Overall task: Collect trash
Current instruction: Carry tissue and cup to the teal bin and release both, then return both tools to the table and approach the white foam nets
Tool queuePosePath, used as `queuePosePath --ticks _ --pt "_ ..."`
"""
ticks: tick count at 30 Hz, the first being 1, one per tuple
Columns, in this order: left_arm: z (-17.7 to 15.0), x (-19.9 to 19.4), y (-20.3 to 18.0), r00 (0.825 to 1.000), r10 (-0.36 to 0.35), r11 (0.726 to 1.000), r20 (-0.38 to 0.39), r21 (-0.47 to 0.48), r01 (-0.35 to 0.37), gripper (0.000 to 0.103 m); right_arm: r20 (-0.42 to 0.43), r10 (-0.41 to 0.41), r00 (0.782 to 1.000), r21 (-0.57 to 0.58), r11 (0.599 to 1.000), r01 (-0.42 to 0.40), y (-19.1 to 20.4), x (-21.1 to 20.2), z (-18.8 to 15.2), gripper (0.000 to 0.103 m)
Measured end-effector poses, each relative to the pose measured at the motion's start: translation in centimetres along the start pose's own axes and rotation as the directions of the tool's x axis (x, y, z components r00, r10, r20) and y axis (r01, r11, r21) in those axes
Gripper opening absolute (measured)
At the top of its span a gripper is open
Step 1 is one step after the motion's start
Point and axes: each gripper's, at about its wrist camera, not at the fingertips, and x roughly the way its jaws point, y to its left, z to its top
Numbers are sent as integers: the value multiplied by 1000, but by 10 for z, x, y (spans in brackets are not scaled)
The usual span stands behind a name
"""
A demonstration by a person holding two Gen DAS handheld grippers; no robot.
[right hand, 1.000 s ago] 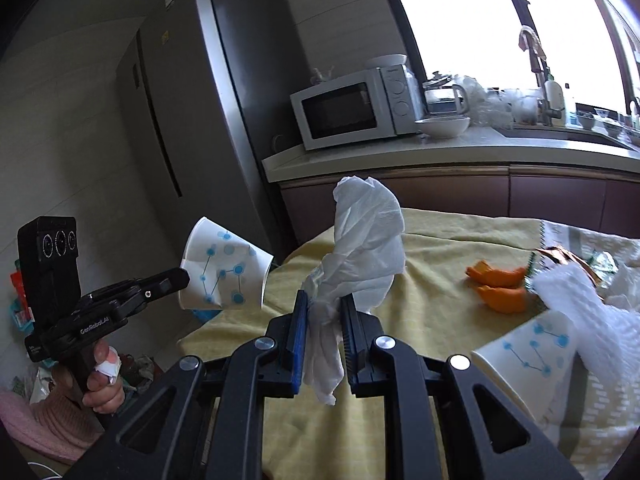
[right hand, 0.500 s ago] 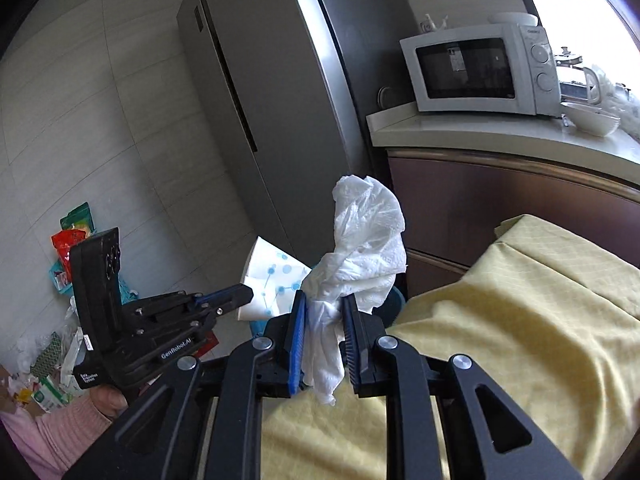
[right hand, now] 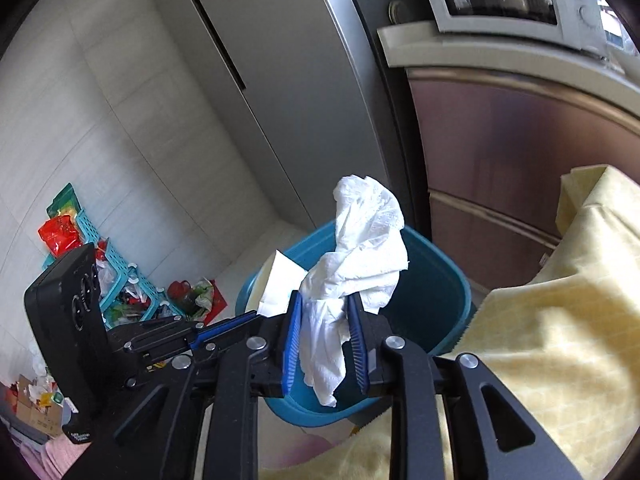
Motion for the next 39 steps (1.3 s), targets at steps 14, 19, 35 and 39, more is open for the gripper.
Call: queuePosePath --ticks 14,19,35,39 --pt "-21 -15 -8 999 22 1000 41 13 -23 17 -17 -15 1000 24 1000 15 -7 2 -4 41" --pt "-28 -41 -17 996 2 1000 88 30 -4 19 45 -4 999 5 1000 4 -9 -35 -19 42" --pt "-60 -120 -177 919 -341 910 196 315 271 55 365 -336 868 154 942 299 -50 -253 -157 58" --pt "-75 -115 -235 893 -435 846 118 393 361 55 393 -466 792 253 883 394 -64 -295 -192 58"
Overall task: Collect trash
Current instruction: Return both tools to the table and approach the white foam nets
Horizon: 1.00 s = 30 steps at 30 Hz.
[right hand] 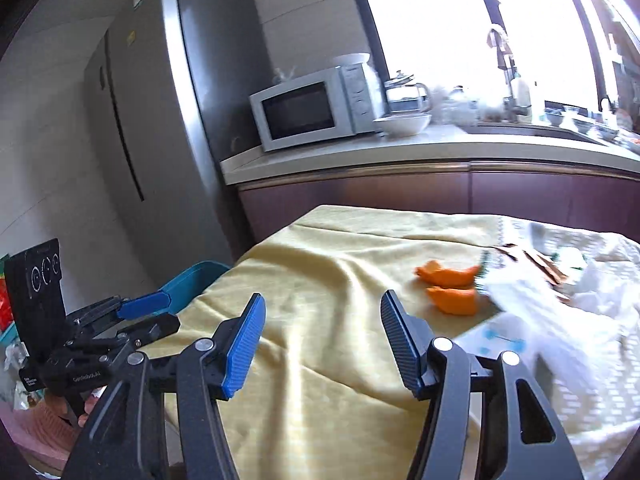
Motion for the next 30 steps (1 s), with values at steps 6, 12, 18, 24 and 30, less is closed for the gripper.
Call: queuePosePath --ticks 6,12,18,24,30 --pt "5 46 -64 993 -102 992 -62 74 106 55 59 -157 986 49 987 154 -50 -38 -6 58" --pt "15 93 -103 981 -149 980 -125 115 164 55 51 -263 963 65 964 260 -88 -48 -9 58" --pt "21 132 -127 961 -178 967 -210 146 211 54 -2 -309 951 52 950 308 -110 -32 -10 65" --pt "23 157 -142 939 -194 951 -283 181 250 54 -25 -296 955 87 951 297 -127 -27 -14 67" --pt "24 173 -151 933 -171 943 -316 222 248 50 -24 -273 962 124 954 273 -136 -29 -17 62"
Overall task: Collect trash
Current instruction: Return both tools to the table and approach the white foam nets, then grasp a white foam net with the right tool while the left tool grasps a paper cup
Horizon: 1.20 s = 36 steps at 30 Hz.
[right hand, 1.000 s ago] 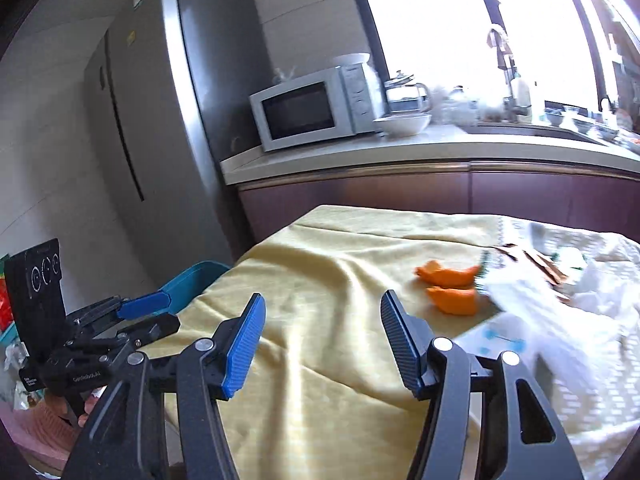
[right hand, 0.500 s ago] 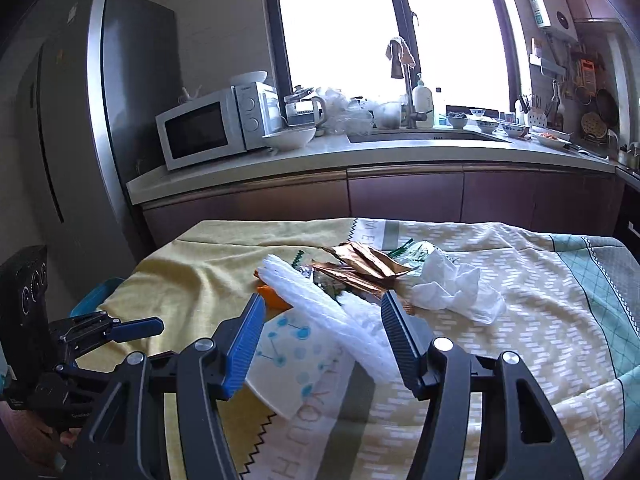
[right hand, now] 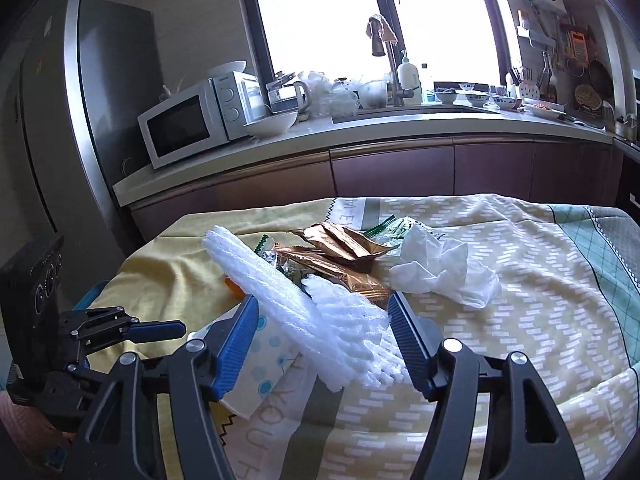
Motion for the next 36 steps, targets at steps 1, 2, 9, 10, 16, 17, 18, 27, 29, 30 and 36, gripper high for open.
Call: queuePosePath --ticks 1,2,9,10,16,17,18,27,29,30,36 --pt "2 3 1 1000 -8 1000 -11 1 8 47 0 6 1000 -1 1000 -6 0 0 0 56" --pt "3 5 2 1000 -22 1000 -19 -3 22 44 -1 11 1000 -3 1000 -11 -1 0 0 52" --pt "10 13 11 997 -78 997 -24 -33 77 13 -7 34 999 -10 999 -35 1 2 -1 33" --pt "11 12 11 997 -79 996 -17 -34 78 9 -9 39 999 -12 999 -39 1 2 -1 29" --pt "9 -1 7 996 -78 996 33 -46 80 7 -5 58 998 -17 998 -58 6 0 0 11" --pt "8 -3 6 997 -73 996 39 -45 75 7 -4 62 998 -16 998 -62 6 -1 0 10" --pt "7 -6 5 997 -70 996 43 -45 72 7 0 66 998 -14 998 -66 7 -2 1 10" --pt "-7 -45 10 993 -42 996 110 -75 50 6 8 41 999 13 999 -41 1 -6 1 39" --pt "-10 -51 15 993 -40 995 114 -90 50 6 -2 24 1000 33 999 -24 -4 -3 -1 46" --pt "-13 -54 18 993 -35 994 114 -98 47 6 -8 19 1000 38 999 -19 -6 -1 -3 48" --pt "-29 -71 36 992 2 989 126 -150 17 6 -25 5 1000 34 999 -4 -10 3 -8 15"
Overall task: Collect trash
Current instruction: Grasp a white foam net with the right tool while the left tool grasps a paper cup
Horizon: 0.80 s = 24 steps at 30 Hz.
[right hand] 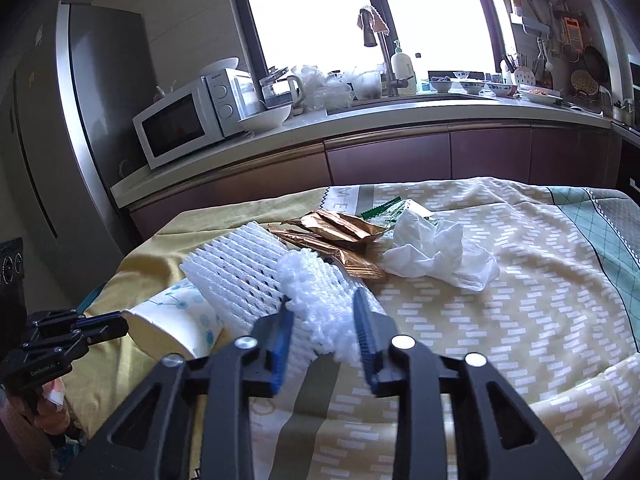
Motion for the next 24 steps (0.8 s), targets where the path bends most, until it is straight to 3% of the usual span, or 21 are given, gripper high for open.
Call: queuePosePath --ticks 2,7,16,24 --pt "-4 -8 8 1000 15 1000 6 -18 -15 5 9 5 1000 -10 1000 -5 2 -3 1 10" --pt "-15 -35 29 998 63 996 31 -59 -61 5 45 45 998 -42 998 -43 16 -20 7 9" --pt "-30 -83 59 987 145 983 73 -123 -135 5 81 189 979 -84 980 -182 52 -47 19 9" --pt "-37 -118 79 973 201 970 114 -161 -182 3 120 243 963 -171 960 -221 95 -57 29 9"
